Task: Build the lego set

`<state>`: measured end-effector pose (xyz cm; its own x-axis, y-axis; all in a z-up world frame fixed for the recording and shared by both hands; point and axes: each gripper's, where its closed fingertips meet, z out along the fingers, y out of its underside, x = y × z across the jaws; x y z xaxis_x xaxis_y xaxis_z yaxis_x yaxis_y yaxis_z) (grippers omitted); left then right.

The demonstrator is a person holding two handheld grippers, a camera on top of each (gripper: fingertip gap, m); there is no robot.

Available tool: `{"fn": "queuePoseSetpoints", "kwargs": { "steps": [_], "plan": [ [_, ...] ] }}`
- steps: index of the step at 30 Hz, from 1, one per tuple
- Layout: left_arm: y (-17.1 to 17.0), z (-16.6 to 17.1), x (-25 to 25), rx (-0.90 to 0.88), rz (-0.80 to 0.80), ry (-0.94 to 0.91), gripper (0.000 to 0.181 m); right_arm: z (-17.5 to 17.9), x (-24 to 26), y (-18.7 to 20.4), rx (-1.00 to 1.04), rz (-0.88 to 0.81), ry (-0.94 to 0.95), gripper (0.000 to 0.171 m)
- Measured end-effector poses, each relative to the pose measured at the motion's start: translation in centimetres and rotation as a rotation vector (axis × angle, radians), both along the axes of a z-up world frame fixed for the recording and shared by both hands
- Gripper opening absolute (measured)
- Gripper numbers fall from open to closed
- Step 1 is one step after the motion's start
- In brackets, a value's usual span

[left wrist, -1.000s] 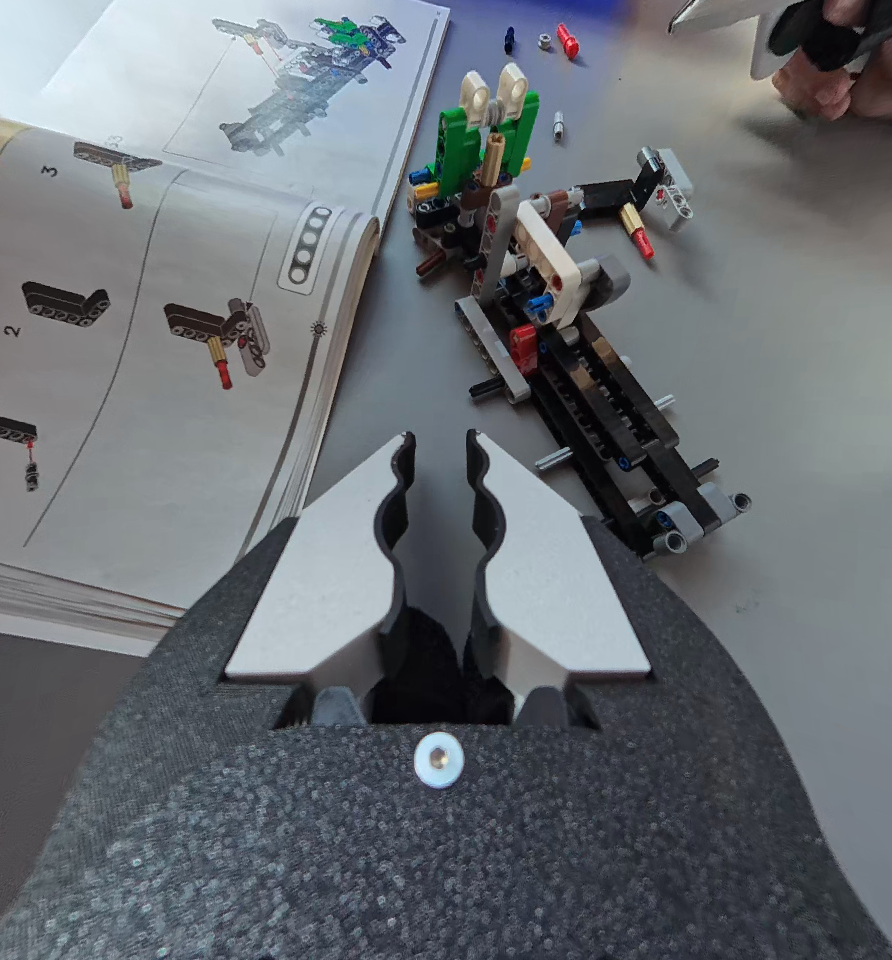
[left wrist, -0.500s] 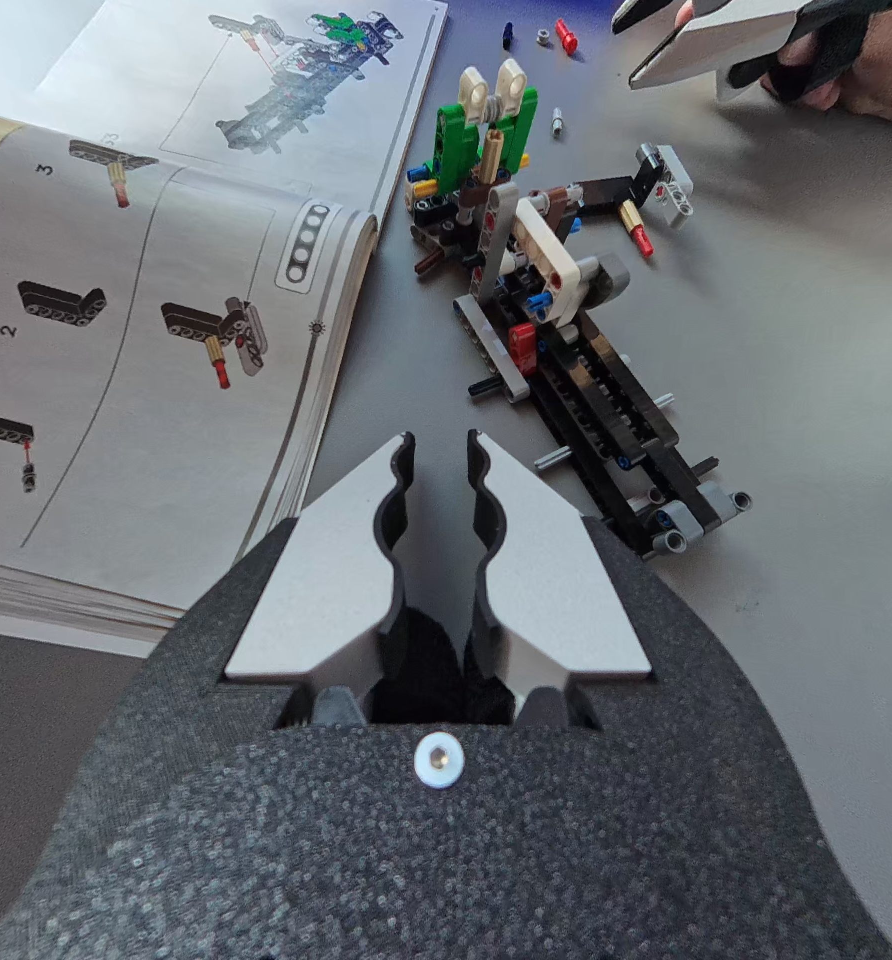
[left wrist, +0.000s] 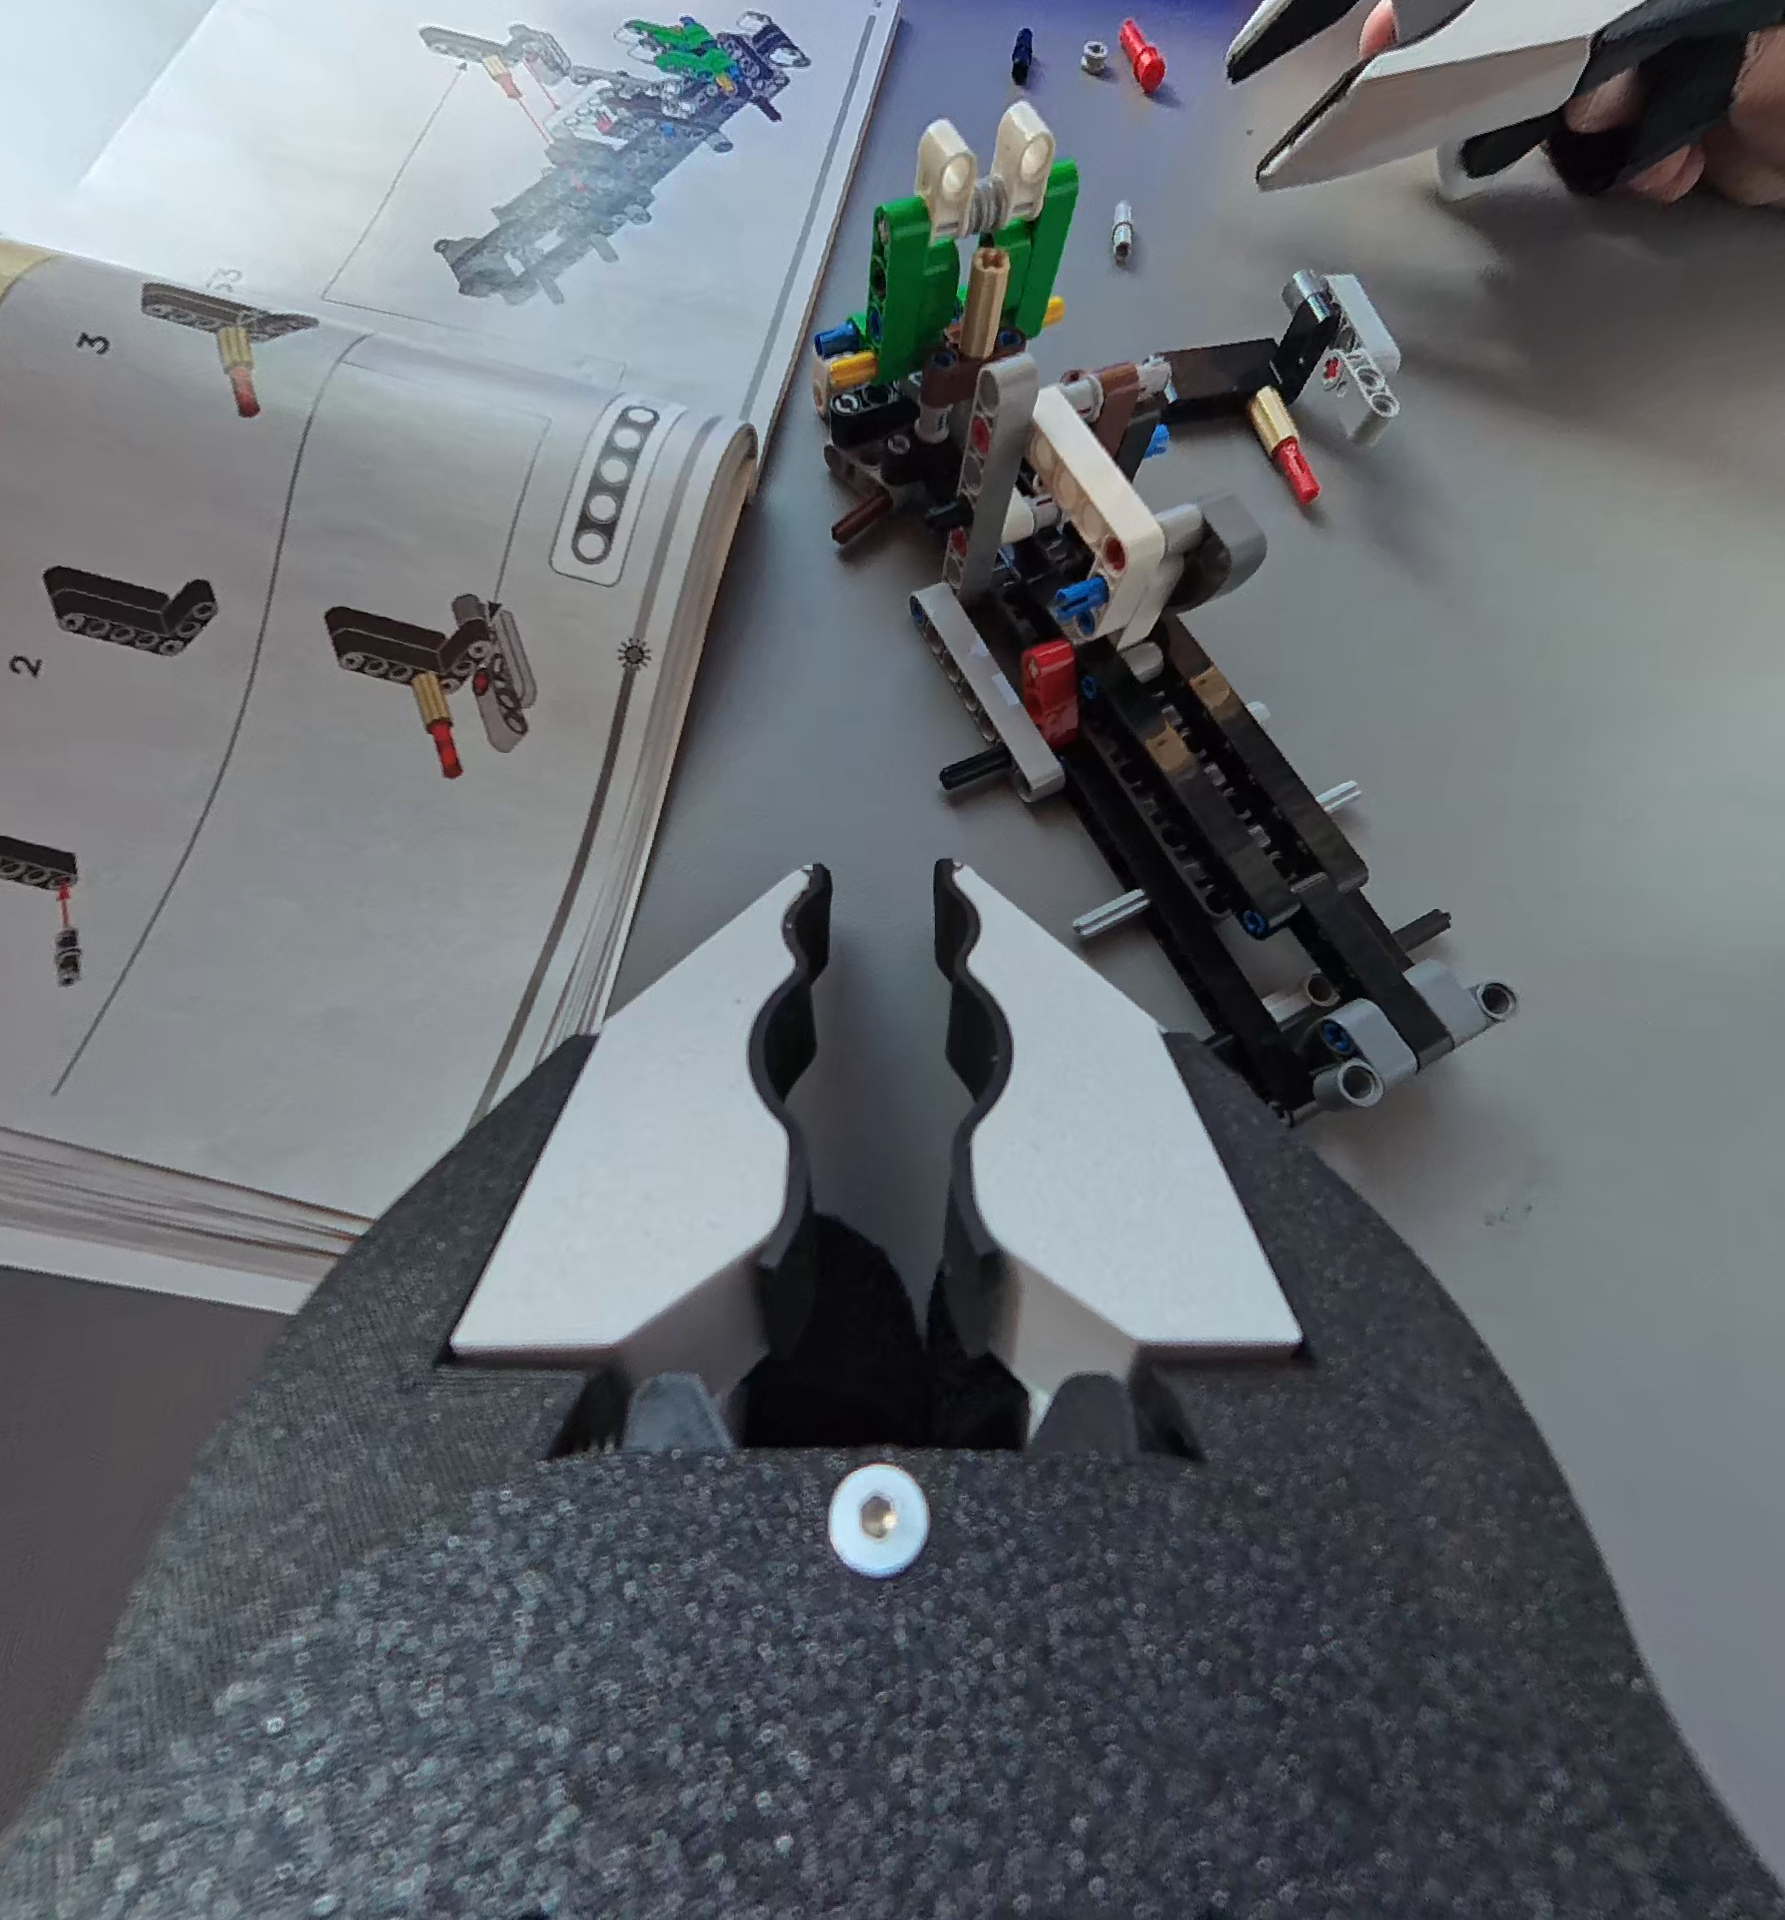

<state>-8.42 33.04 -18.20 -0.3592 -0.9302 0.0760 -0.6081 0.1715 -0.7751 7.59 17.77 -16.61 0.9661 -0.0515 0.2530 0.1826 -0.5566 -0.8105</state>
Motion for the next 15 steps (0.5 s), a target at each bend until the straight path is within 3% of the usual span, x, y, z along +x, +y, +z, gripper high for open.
{"fn": "queuePoseSetpoints", "kwargs": {
  "steps": [15],
  "plan": [
    [-0.11,-0.09,0.04,0.016,-0.002,0.0,0.019,0.25,0.15,-0.03,0.017,-0.001,0.047,0.025]
  ]
}}
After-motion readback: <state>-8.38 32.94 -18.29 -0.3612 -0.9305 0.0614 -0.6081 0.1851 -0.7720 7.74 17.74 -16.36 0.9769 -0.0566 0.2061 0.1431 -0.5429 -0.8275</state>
